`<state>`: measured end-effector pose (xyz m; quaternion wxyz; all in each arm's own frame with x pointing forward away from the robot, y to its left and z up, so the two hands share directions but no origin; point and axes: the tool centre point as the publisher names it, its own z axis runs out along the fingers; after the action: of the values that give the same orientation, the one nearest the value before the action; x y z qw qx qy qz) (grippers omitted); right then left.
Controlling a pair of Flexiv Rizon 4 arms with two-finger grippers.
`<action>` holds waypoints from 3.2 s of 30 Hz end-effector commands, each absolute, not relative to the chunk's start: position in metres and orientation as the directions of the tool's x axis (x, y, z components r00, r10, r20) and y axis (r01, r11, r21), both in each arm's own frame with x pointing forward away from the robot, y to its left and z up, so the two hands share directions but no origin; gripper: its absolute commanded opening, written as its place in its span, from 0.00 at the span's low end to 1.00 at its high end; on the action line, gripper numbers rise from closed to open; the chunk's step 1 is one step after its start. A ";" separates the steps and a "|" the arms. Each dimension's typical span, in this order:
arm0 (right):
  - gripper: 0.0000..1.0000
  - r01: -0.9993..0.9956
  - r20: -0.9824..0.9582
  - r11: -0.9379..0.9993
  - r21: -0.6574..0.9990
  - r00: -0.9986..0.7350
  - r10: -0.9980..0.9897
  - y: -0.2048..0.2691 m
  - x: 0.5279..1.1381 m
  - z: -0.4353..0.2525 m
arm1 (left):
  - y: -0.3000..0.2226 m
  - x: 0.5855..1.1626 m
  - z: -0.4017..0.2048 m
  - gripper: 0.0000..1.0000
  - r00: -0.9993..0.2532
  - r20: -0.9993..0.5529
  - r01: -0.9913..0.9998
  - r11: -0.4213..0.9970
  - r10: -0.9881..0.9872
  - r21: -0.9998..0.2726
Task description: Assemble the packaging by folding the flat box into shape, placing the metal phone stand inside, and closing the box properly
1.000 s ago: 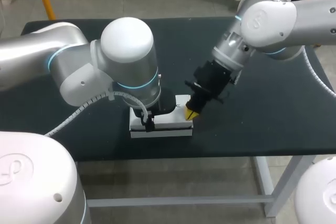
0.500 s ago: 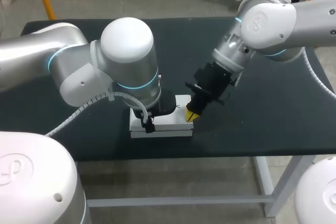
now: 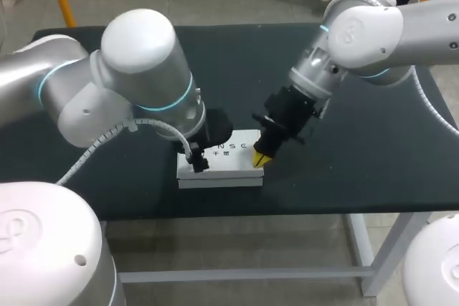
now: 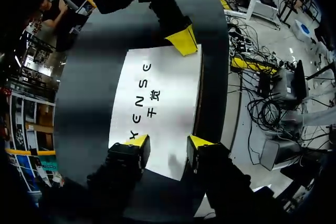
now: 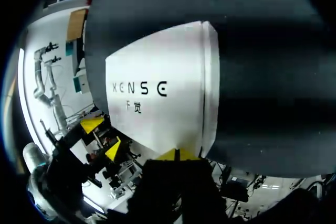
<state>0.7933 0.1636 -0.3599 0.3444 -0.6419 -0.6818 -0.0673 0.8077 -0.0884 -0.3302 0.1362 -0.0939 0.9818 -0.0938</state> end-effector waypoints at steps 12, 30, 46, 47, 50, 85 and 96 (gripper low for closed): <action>0.00 0.920 0.546 0.163 -0.355 0.063 0.835 0.169 0.795 -0.362 | -0.057 0.813 -0.349 0.00 -0.948 -0.151 -0.206 0.903 -0.279 -0.377; 0.00 0.916 0.540 0.156 -0.370 0.076 0.838 0.169 0.796 -0.369 | -0.055 0.807 -0.365 0.00 -0.950 -0.135 -0.216 0.905 -0.281 -0.366; 0.00 0.898 0.539 0.138 -0.419 0.124 0.833 0.167 0.800 -0.389 | -0.053 0.809 -0.379 0.00 -0.952 -0.107 -0.229 0.901 -0.285 -0.368; 0.00 0.896 0.540 0.137 -0.422 0.127 0.832 0.167 0.800 -0.391 | -0.053 0.809 -0.380 0.00 -0.953 -0.106 -0.229 0.901 -0.285 -0.368; 0.00 0.893 0.540 0.136 -0.428 0.133 0.831 0.167 0.800 -0.394 | -0.053 0.810 -0.381 0.00 -0.953 -0.103 -0.231 0.901 -0.286 -0.367; 0.00 0.945 0.595 0.164 -0.284 0.040 0.803 0.165 0.795 -0.349 | -0.066 0.797 -0.353 0.00 -0.947 -0.148 -0.209 0.899 -0.284 -0.384; 1.00 0.982 0.630 0.191 0.002 -0.149 0.762 0.141 0.814 -0.295 | -0.090 0.772 -0.317 1.00 -0.907 -0.121 -0.341 0.872 -0.404 -0.351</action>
<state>0.8241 0.1567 -0.3121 0.2953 -0.5903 -0.7316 -0.1705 0.7795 -0.0853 -0.3298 0.0854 -0.1780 0.9613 -0.1920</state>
